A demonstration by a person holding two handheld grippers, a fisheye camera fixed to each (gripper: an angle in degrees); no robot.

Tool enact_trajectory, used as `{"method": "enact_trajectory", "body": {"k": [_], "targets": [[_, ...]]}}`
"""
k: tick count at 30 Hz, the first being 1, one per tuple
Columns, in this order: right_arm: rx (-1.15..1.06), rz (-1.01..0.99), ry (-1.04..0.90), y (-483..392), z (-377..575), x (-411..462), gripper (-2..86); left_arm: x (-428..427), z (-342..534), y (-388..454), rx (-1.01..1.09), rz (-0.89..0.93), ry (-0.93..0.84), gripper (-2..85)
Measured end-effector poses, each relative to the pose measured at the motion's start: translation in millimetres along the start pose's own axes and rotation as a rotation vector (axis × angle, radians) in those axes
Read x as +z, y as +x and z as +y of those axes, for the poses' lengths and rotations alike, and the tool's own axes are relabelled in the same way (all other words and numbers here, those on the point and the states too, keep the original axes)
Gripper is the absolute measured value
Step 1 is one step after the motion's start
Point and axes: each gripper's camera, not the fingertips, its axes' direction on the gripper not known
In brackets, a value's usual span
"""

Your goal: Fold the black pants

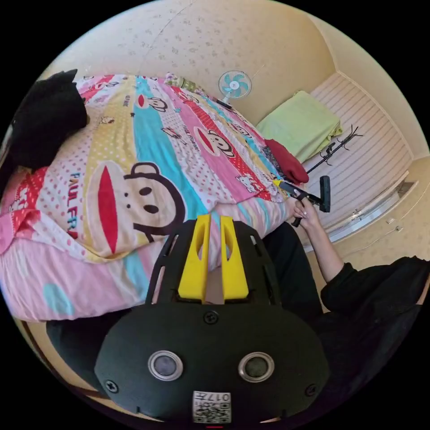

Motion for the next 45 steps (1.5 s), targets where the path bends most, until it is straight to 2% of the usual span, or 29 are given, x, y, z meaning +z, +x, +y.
{"method": "enact_trajectory", "body": {"k": [1,2,3,4,6,7,8,9,10,12,14,15,19,23,25,31,33,35,38,42,45], "targets": [[-0.079,0.008,-0.112,-20.7,-1.7,41.5,2.7,-12.0,-0.8,-7.1,-0.012,-0.131,0.053,4.9],[-0.125,0.05,-0.303,-34.7,3.6,97.1,2.1,-17.3,0.2,-10.9,-0.023,-0.205,0.079,4.9],[-0.126,0.113,-0.302,-39.2,9.7,113.7,1.8,-24.0,4.6,-18.5,-0.043,-0.35,0.128,4.9],[-0.196,0.194,-0.199,-50.2,27.1,124.6,1.5,-24.0,12.0,-28.0,-0.064,-0.474,0.156,4.9],[-0.206,0.245,-0.189,-51.7,43.4,143.2,1.1,-7.8,26.4,-48.4,-0.104,-0.592,0.133,4.8],[-0.15,0.234,-0.179,-45.3,51.7,151.4,0.9,15.3,39.8,-64.1,-0.096,-0.597,0.08,4.7],[-0.097,0.222,-0.169,-38.6,60.0,158.4,0.8,20.1,51.7,-66.3,-0.078,-0.584,0.147,4.4],[-0.074,0.218,-0.167,-35.6,64.0,161.8,0.8,16.7,80.2,-61.8,-0.041,-0.571,0.344,3.7],[-0.03,0.215,-0.167,-30.8,71.4,168.2,0.8,12.2,87.4,-60.3,-0.074,-0.561,0.388,2.4],[0.029,0.228,-0.181,-28.7,80.9,177.2,0.8,12.8,76.5,-58.5,-0.053,-0.549,0.3,0.8],[0.052,0.228,-0.162,-43.0,90.6,190.5,0.7,10.9,75.5,-59.7,-0.049,-0.524,0.295,-0.1],[0.031,0.2,-0.137,-51.3,92.2,193.6,0.8,8.2,77.9,-62.8,-0.065,-0.495,0.313,-0.4],[-0.257,-0.122,0.046,-139.9,77.4,237.2,1.5,-0.1,77.5,-71.6,-0.088,-0.421,0.311,-0.8],[-0.475,-0.452,-0.008,-233.1,15.9,318.6,5.0,-11.6,78.5,-90.6,-0.12,-0.281,0.323,-0.9],[-0.536,-0.504,0.014,-269.4,-13.8,345.4,6.7,-18.3,79.4,-105.3,-0.14,-0.173,0.331,-0.9],[-0.689,-0.284,0.077,-381.8,-111.5,419.2,13.8,-27.3,73.0,-123.7,-0.16,-0.073,0.317,-0.9],[-0.733,-0.11,0.115,-408.1,-121.5,448.9,15.9,-29.6,70.8,-127.6,-0.165,-0.058,0.312,-1.0],[-0.872,0.135,0.077,-427.4,-105.3,514.7,16.6,-32.3,69.8,-130.4,-0.166,-0.048,0.313,-1.0],[-0.966,0.265,0.106,-418.7,-79.8,542.0,11.6,-36.5,67.6,-133.6,-0.167,-0.046,0.312,-1.0],[-0.918,0.478,0.179,-401.5,-69.0,519.3,5.5,-42.1,64.8,-138.0,-0.17,-0.041,0.313,-1.0],[-0.846,0.604,0.274,-338.3,-49.7,487.3,4.3,-46.2,63.6,-140.5,-0.171,-0.038,0.318,-1.0]]}}
